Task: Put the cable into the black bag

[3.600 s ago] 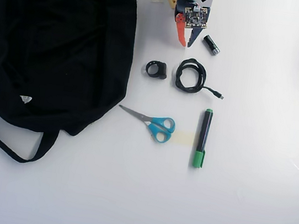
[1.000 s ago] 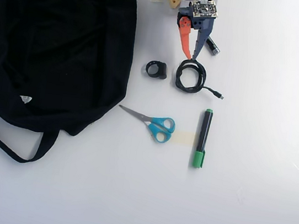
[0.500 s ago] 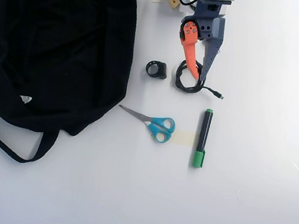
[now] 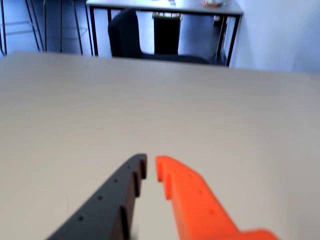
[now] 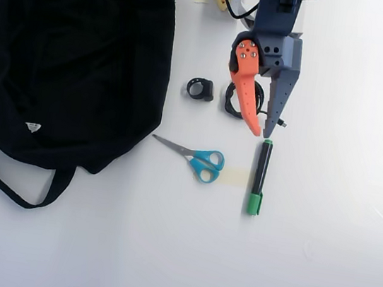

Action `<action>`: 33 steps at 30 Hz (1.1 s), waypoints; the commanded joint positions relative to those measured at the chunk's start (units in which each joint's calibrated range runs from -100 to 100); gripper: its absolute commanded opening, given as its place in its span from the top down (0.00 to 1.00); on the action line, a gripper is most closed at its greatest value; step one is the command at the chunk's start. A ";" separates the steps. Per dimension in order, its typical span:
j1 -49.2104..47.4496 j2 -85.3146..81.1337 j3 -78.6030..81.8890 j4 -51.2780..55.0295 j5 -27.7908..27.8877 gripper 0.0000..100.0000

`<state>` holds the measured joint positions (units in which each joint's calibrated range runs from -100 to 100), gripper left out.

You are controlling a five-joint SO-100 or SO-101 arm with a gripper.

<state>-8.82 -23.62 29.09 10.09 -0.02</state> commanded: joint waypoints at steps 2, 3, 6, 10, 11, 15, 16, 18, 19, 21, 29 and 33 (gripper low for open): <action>0.81 4.45 -10.76 -0.44 0.29 0.98; 1.04 5.45 -12.11 -0.44 0.29 0.98; 1.04 8.10 -15.79 -0.27 0.34 0.98; 1.04 10.34 -19.92 1.80 0.34 0.98; 1.04 10.67 -20.82 2.57 0.34 0.98; 1.64 10.76 -20.37 3.69 0.34 0.98; 1.79 10.59 -20.01 3.69 0.29 0.98; 1.86 10.18 -19.38 3.69 0.29 0.98; 1.86 10.18 -19.20 3.69 0.29 0.98; 1.64 10.26 -19.20 3.69 0.29 0.98; 1.19 9.59 -16.06 3.69 0.29 0.98; 1.79 8.52 -14.62 3.78 0.23 0.98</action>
<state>-7.35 -12.74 14.47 13.35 -0.02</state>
